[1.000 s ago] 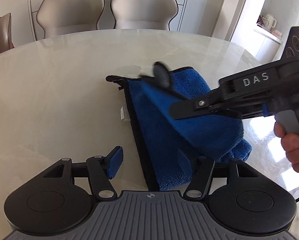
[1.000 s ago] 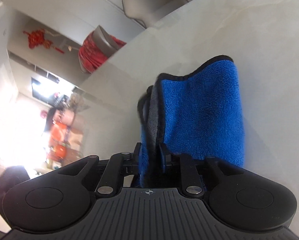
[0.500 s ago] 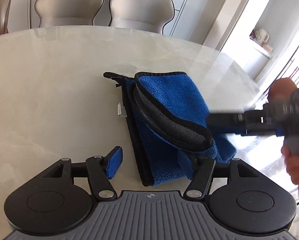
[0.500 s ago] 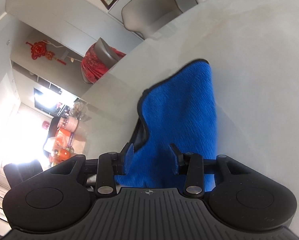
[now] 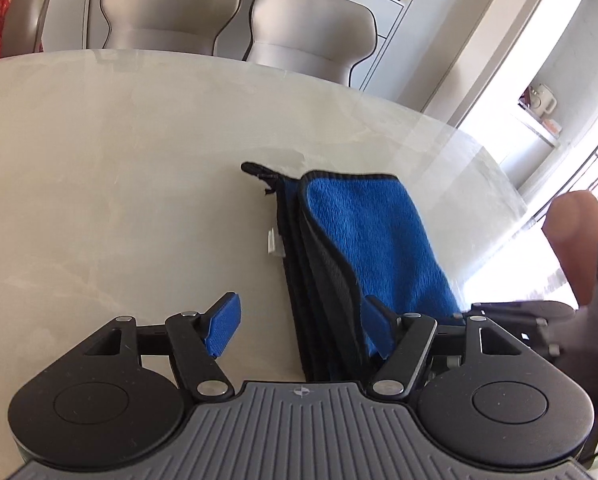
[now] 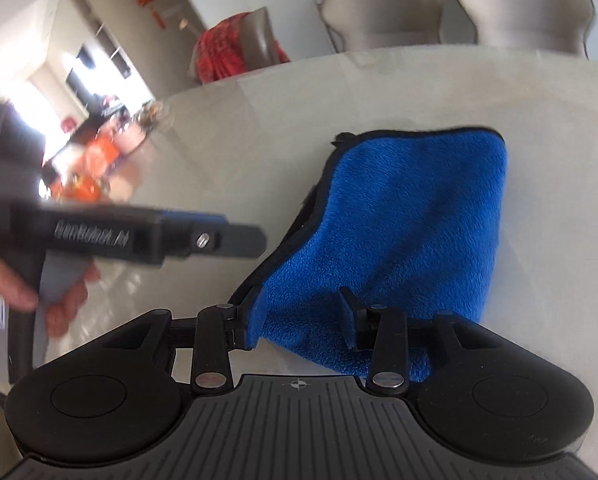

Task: Fold towel
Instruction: 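Release the folded edge from the right gripper and press it flat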

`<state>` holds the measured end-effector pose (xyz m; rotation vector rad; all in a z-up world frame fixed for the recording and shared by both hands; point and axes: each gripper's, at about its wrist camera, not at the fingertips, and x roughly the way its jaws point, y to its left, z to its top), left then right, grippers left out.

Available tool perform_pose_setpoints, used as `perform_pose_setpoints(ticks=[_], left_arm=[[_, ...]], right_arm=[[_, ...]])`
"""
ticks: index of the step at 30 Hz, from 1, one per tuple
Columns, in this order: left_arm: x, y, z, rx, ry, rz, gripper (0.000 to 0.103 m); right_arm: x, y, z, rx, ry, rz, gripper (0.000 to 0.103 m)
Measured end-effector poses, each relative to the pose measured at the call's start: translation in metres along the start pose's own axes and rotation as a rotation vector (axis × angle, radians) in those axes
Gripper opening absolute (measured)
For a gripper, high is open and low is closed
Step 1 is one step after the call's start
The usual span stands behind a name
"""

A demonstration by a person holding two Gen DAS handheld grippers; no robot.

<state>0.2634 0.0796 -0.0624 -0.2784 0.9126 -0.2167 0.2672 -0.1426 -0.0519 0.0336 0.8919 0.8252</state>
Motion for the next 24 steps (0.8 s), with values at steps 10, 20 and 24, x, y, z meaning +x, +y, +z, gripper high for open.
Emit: perform_pose_setpoints(ticks=[10, 20, 24], left_arm=[[0.036, -0.015, 0.033, 0.024, -0.028, -0.048, 0.07], [0.065, -0.012, 0.044, 0.02, 0.004, 0.008, 0.043], [0.068, -0.005, 0.045, -0.001, 0.022, 0.001, 0.041]], right_arm=[[-0.043, -0.012, -0.026, 0.119, -0.071, -0.002, 0.04], [-0.051, -0.013, -0.041, 0.156, -0.055, -0.002, 0.04], [-0.051, -0.014, -0.042, 0.157, -0.052, 0.003, 0.042]])
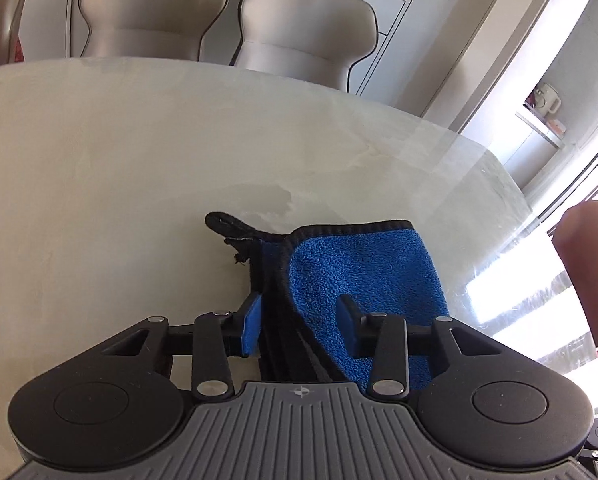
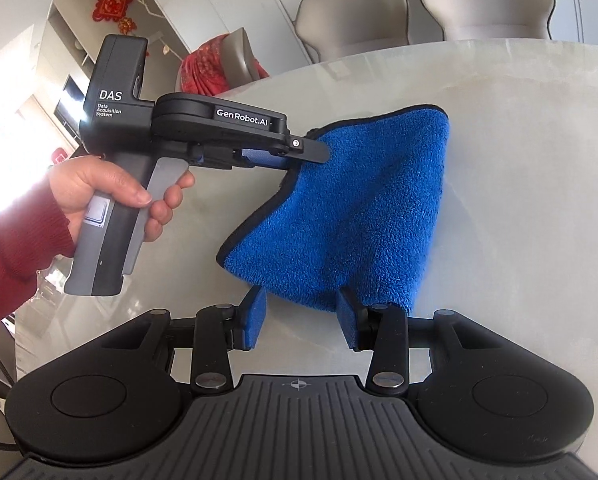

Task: Fold towel
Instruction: 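Release the folded edge from the right gripper and press it flat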

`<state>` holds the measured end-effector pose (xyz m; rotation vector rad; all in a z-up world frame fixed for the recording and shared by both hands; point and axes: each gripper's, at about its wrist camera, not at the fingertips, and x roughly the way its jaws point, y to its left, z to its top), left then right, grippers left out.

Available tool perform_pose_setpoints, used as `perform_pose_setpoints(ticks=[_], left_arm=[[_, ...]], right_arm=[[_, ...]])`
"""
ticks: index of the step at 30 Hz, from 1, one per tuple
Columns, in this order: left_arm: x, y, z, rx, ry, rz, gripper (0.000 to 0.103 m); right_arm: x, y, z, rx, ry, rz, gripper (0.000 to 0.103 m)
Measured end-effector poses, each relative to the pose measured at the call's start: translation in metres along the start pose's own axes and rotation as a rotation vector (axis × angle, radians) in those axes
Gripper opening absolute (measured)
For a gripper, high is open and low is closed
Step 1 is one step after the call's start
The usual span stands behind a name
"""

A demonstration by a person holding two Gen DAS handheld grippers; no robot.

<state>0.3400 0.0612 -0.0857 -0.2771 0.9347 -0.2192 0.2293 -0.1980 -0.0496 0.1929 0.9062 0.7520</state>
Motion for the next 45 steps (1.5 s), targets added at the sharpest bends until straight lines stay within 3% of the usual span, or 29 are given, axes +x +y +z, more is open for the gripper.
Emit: perform_pose_setpoints(ticks=[3, 5, 6, 9, 23, 29, 32, 36, 42, 45], left_arm=[[0.0, 0.001, 0.0, 0.001, -0.002, 0.003, 0.04], [0.0, 0.0, 0.0, 0.004, -0.011, 0.0, 0.029], [-0.001, -0.001, 0.001, 0.014, -0.014, 0.001, 0.016], [-0.003, -0.004, 0.002, 0.045, -0.021, 0.011, 0.008], [-0.01, -0.004, 0.023, 0.101, -0.062, 0.016, 0.006], [-0.004, -0.002, 0.024, 0.117, -0.017, 0.036, 0.005], [-0.006, 0.0, 0.016, 0.099, 0.006, 0.05, 0.008], [-0.013, 0.006, 0.006, 0.055, 0.027, 0.058, 0.025], [-0.049, -0.003, -0.019, 0.064, 0.006, 0.021, 0.047], [-0.057, -0.011, -0.034, 0.06, 0.034, -0.003, 0.048]], right_arm=[[-0.001, 0.0, 0.001, 0.005, 0.001, 0.001, 0.042], [-0.001, 0.0, 0.0, 0.006, 0.002, -0.001, 0.042], [-0.002, 0.0, 0.0, 0.006, 0.002, -0.001, 0.042], [0.0, 0.001, 0.0, 0.008, 0.001, -0.003, 0.042], [0.011, 0.014, 0.02, -0.028, -0.038, 0.033, 0.043], [0.035, 0.026, 0.022, -0.101, 0.02, 0.003, 0.043], [0.035, 0.027, 0.02, -0.123, 0.051, -0.012, 0.043], [0.024, 0.023, 0.018, -0.148, 0.073, -0.028, 0.043], [-0.002, 0.007, 0.018, -0.09, 0.016, -0.026, 0.044], [-0.005, -0.001, 0.02, -0.048, -0.001, -0.039, 0.044]])
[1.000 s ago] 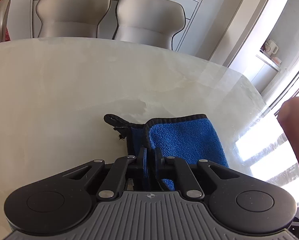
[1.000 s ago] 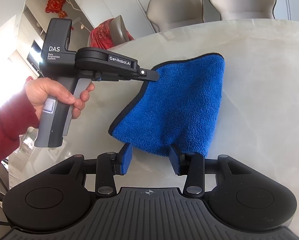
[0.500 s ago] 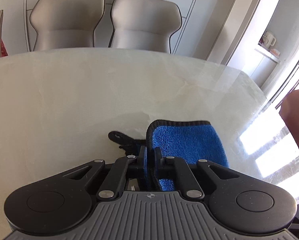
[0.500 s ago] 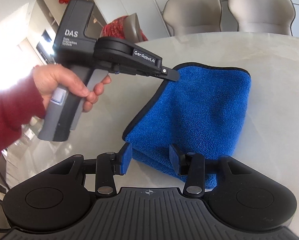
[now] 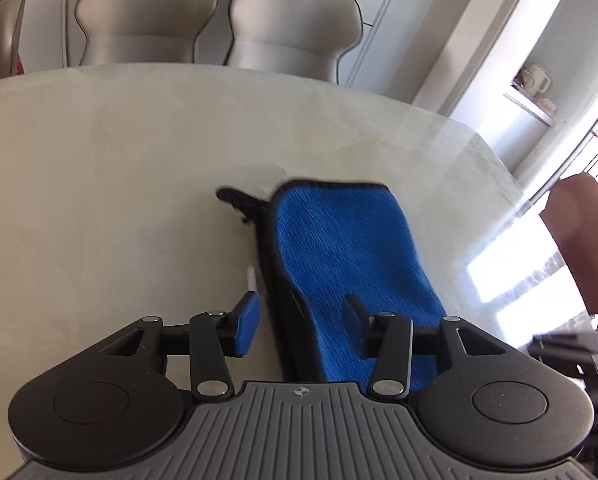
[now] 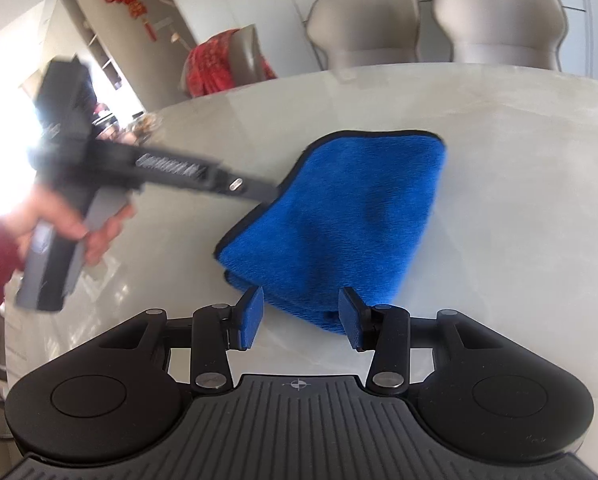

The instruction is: Fold towel

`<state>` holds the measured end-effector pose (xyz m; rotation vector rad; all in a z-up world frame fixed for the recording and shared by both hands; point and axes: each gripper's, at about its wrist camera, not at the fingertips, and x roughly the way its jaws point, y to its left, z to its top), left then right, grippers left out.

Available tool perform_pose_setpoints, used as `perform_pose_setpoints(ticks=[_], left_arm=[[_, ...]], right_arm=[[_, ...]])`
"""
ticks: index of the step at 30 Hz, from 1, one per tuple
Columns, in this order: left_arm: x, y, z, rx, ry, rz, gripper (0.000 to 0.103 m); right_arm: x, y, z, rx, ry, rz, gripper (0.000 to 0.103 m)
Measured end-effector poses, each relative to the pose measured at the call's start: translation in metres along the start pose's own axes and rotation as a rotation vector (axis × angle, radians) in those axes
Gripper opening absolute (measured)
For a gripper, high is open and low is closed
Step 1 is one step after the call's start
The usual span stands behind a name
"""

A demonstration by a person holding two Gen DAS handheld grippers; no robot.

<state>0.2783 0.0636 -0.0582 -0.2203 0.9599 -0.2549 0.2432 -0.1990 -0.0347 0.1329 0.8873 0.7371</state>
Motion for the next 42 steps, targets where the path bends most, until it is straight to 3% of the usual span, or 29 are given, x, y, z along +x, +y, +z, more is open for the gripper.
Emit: perform_pose_setpoints(ticks=[5, 6, 7, 9, 12, 17, 20, 26, 29, 35, 38, 40, 42], left_arm=[[0.004, -0.008, -0.016, -0.041, 0.031, -0.022, 0.045], [0.005, -0.011, -0.019, -0.041, 0.033, -0.027, 0.041], [0.005, -0.012, -0.02, -0.038, 0.037, -0.034, 0.028], [0.007, -0.013, -0.024, -0.038, 0.049, -0.038, 0.015], [0.009, -0.012, -0.027, -0.056, 0.052, -0.02, 0.007], [0.004, 0.0, -0.029, -0.129, 0.047, -0.025, 0.007], [0.001, 0.003, -0.031, -0.142, 0.046, -0.025, 0.007], [0.001, 0.005, -0.033, -0.163, 0.05, -0.024, 0.007], [0.0, 0.006, -0.032, -0.176, 0.047, -0.027, 0.007], [0.005, 0.007, -0.032, -0.184, 0.063, -0.028, 0.007], [0.007, 0.006, -0.033, -0.181, 0.066, -0.025, 0.007], [0.009, 0.006, -0.033, -0.183, 0.068, -0.024, 0.007], [0.01, 0.007, -0.034, -0.185, 0.069, -0.024, 0.008]], right_arm=[[0.002, 0.0, 0.003, 0.001, -0.011, -0.009, 0.046], [0.003, 0.001, 0.003, 0.001, -0.013, -0.008, 0.046], [0.004, 0.002, 0.003, 0.001, -0.014, -0.006, 0.047], [0.006, 0.003, 0.002, -0.001, -0.014, -0.002, 0.047], [0.009, 0.003, 0.003, -0.007, -0.013, -0.009, 0.047], [0.003, 0.002, 0.013, -0.005, -0.061, -0.033, 0.047], [0.006, 0.004, 0.021, -0.053, -0.039, -0.014, 0.047], [0.013, 0.025, 0.006, -0.287, 0.027, -0.198, 0.047], [0.014, 0.025, -0.003, -0.271, 0.043, -0.213, 0.047], [0.032, 0.021, -0.009, -0.205, 0.003, -0.345, 0.047], [0.042, 0.024, -0.013, -0.191, -0.032, -0.402, 0.054], [0.044, 0.025, -0.018, -0.186, -0.059, -0.444, 0.066], [0.047, 0.024, -0.024, -0.176, -0.089, -0.492, 0.072]])
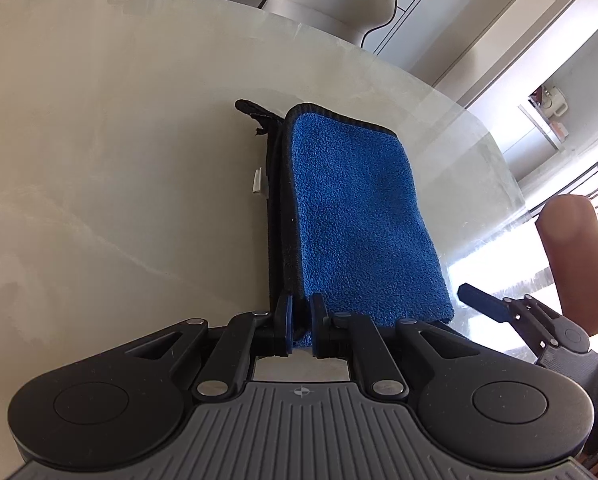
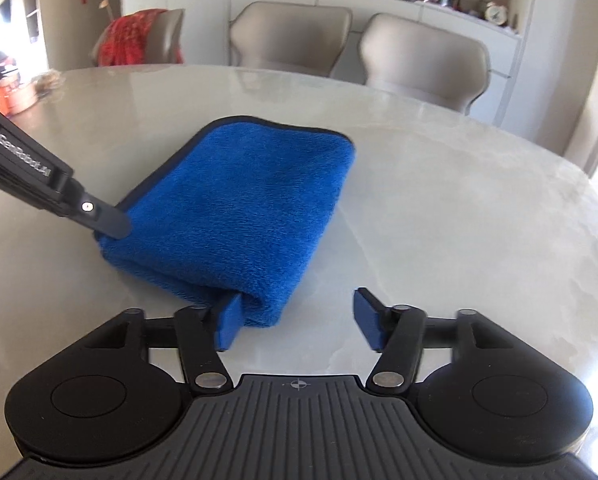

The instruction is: Fold towel

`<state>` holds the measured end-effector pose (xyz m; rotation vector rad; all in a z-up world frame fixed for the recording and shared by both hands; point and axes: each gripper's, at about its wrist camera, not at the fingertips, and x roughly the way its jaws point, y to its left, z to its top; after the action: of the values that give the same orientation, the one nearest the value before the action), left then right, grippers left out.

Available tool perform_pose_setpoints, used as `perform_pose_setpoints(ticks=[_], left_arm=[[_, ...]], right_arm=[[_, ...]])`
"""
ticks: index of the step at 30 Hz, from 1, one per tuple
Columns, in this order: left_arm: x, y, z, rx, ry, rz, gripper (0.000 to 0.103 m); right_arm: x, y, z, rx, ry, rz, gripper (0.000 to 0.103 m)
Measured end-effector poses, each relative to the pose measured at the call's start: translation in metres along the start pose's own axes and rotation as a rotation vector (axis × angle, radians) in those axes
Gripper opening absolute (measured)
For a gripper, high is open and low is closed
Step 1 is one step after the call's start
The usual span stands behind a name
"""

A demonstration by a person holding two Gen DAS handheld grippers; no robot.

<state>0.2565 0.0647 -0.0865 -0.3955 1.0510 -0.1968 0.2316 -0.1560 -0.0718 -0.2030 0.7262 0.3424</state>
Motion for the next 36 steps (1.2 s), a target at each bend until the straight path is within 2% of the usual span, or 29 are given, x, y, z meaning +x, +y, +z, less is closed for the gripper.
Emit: perform_pose_setpoints(ticks=[2, 7, 15, 18, 19, 21, 25, 29, 32, 33, 34, 36], left_arm=[[0.0, 0.001, 0.0, 0.002, 0.003, 0.0, 0.008], [-0.003, 0.001, -0.003, 0.009, 0.005, 0.002, 0.009], [-0.005, 0.003, -0.006, 0.005, 0.001, -0.002, 0.01], [-0.006, 0.002, -0.008, 0.013, 0.008, 0.005, 0.022], [-0.007, 0.002, -0.008, 0.011, 0.01, 0.006, 0.023], [-0.008, 0.002, -0.008, 0.002, 0.004, 0.003, 0.021], [-0.024, -0.005, 0.005, 0.042, -0.04, -0.004, 0.022], [-0.035, -0.02, 0.03, 0.108, -0.12, -0.038, 0.029], [-0.023, -0.03, 0.046, 0.12, -0.163, -0.069, 0.035], [-0.017, -0.034, 0.051, 0.121, -0.177, -0.086, 0.035], [-0.008, -0.036, 0.055, 0.115, -0.175, -0.09, 0.035], [0.013, -0.037, 0.061, 0.096, -0.155, -0.086, 0.035]], right_arm=[[0.002, -0.004, -0.005, 0.056, -0.006, -0.033, 0.074], [0.007, -0.013, -0.007, 0.13, 0.011, -0.047, 0.077], [-0.005, -0.026, -0.005, 0.192, 0.015, -0.009, 0.077], [-0.008, -0.032, -0.005, 0.218, 0.008, -0.02, 0.077], [-0.01, -0.033, -0.005, 0.224, 0.011, -0.021, 0.077], [-0.011, -0.041, -0.003, 0.268, 0.046, 0.034, 0.077], [-0.025, -0.051, 0.005, 0.291, 0.045, 0.04, 0.077], [-0.034, -0.06, 0.021, 0.358, -0.075, 0.177, 0.077], [-0.026, -0.061, 0.036, 0.411, -0.167, 0.262, 0.07], [-0.016, -0.059, 0.042, 0.413, -0.188, 0.279, 0.065], [-0.008, -0.058, 0.045, 0.41, -0.184, 0.285, 0.058], [0.02, -0.058, 0.052, 0.43, -0.119, 0.28, 0.05]])
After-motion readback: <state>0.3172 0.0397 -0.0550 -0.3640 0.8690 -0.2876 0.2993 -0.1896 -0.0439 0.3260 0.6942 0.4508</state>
